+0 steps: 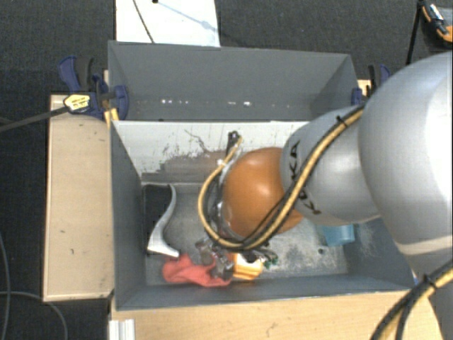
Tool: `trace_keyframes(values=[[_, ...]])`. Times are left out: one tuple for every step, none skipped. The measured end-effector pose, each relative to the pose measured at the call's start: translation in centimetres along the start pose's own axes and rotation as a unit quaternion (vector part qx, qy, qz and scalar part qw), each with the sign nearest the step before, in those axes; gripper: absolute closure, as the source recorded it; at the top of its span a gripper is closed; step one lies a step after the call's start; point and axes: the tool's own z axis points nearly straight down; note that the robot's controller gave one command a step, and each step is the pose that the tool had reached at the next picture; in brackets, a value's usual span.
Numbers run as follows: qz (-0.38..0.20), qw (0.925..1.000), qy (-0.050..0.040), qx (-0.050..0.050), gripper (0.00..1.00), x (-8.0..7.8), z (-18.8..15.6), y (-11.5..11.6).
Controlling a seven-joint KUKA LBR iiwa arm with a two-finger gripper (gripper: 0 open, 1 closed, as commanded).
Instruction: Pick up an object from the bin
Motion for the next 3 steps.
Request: trace_keyframes(values=[[0.001, 1.0000, 0.0000, 0.000, 1.00, 0.0, 0.0, 0.0], [-0.006, 1.0000, 0.0033, -0.001, 1.00, -0.9, -5.3, 1.4], [-0.022, 0.9997, -0.0068, 0.002, 1.00, -0.6, -6.9, -0.4]])
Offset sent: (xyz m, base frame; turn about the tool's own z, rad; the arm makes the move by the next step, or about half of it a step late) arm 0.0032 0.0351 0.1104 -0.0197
